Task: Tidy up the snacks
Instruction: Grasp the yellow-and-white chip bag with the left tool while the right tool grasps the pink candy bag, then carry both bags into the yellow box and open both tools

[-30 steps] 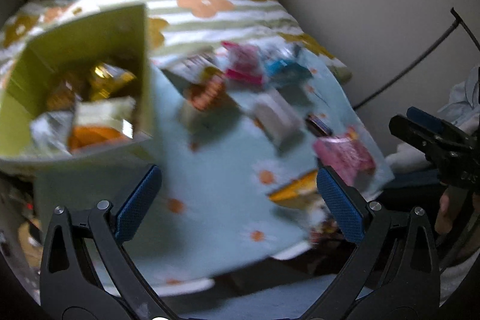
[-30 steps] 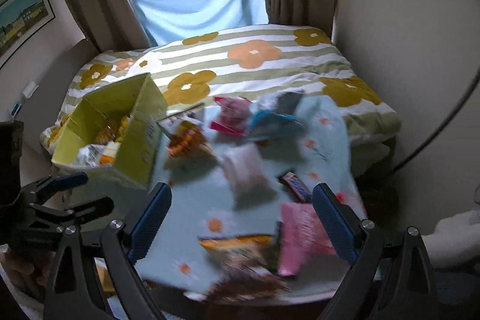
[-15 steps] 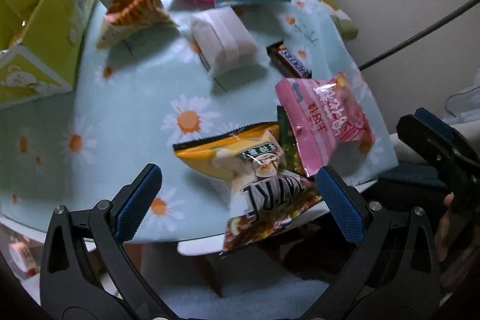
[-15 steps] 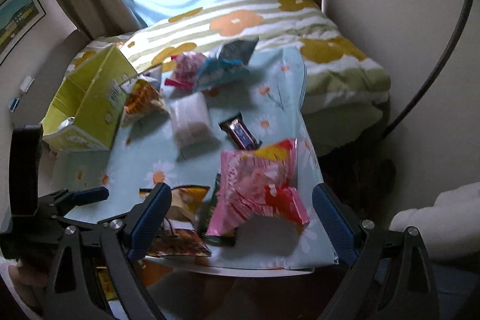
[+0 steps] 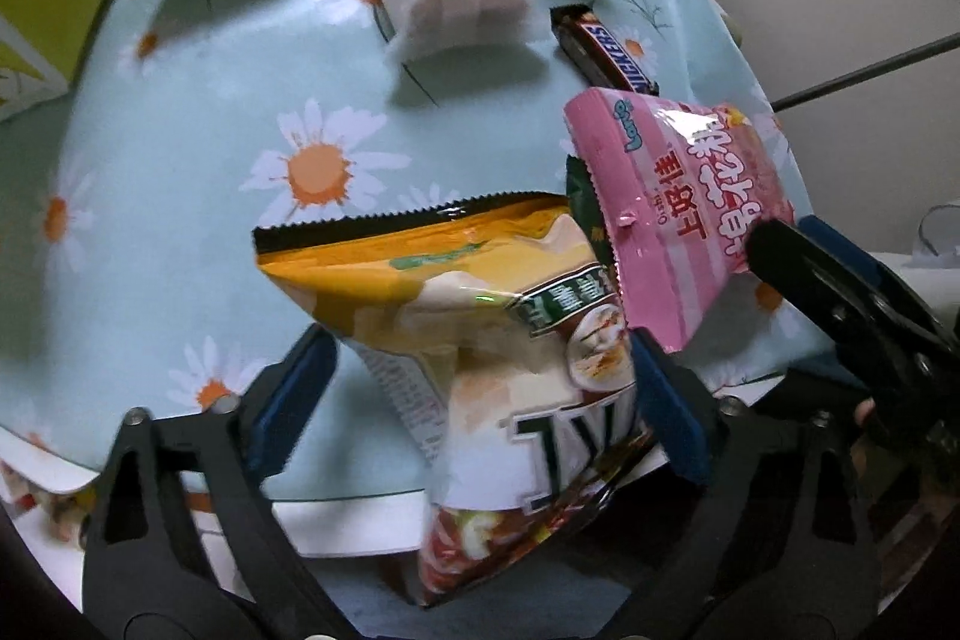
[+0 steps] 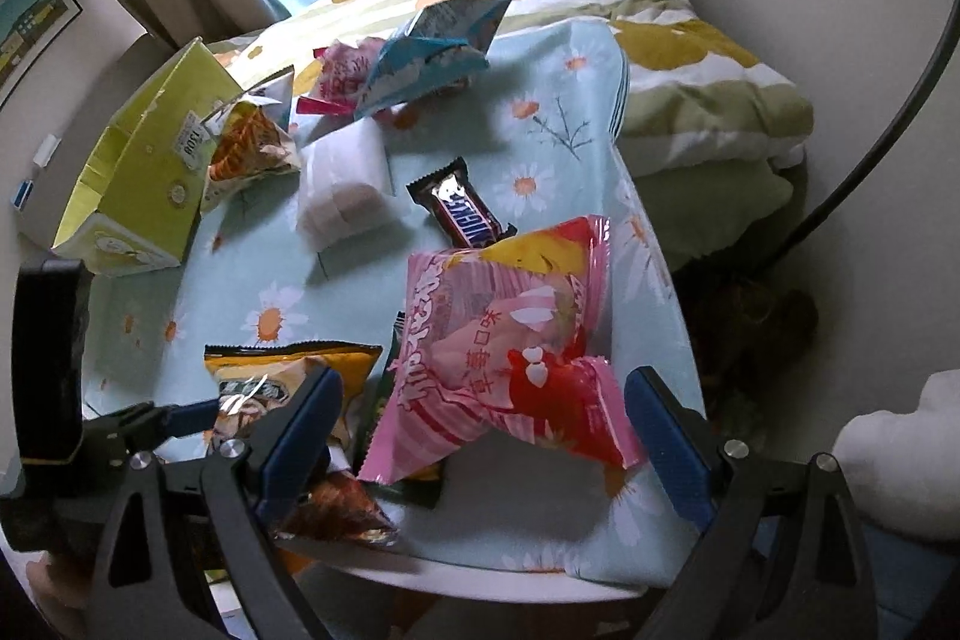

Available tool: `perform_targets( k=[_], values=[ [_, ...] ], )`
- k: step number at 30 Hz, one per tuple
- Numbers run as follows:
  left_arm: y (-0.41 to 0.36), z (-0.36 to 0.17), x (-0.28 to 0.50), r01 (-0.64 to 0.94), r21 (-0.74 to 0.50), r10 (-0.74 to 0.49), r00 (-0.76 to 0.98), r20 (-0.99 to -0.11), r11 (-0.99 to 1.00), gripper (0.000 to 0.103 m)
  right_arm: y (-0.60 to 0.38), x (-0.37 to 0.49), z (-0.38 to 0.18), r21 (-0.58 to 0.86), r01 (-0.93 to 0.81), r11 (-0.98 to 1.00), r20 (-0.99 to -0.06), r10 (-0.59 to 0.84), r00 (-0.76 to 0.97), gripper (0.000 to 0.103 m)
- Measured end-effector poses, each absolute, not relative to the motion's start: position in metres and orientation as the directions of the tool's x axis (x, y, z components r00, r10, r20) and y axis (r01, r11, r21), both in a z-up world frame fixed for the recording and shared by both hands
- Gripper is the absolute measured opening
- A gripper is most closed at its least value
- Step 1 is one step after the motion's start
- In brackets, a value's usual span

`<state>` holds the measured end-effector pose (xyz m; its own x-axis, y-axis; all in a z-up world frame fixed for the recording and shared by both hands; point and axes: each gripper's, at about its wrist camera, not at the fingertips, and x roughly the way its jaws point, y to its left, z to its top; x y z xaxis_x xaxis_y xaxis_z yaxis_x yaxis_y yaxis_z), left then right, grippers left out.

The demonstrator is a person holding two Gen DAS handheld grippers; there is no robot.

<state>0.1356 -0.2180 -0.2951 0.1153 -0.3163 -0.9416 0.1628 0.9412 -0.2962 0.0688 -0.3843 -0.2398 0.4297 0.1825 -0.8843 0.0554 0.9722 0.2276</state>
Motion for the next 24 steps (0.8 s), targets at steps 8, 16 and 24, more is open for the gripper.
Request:
perform_targets(
  k=[8,16,24],
  values=[
    [-0.208,-0.295,0.136,0.130,-0.318,-0.334,0.126,-0.934,0.939,0.069,-0.383,0.080,-0.252,0.227,0.046,0.973,-0.895,0.190,0.403,0.094],
    [-0.195,-0.279,0.134,0.133,-0.269,-0.292,0.198,-0.936,0.954,0.068,-0.376,0.093,-0.263,0.221,0.026,0.975,-0.906,0.196,0.375,0.094],
    [-0.172,-0.261,0.133,0.102,-0.237,-0.256,0.250,-0.934,0.966,0.068,-0.368,0.107,-0.274,0.203,0.008,0.979,-0.914,0.186,0.360,0.094]
  ],
)
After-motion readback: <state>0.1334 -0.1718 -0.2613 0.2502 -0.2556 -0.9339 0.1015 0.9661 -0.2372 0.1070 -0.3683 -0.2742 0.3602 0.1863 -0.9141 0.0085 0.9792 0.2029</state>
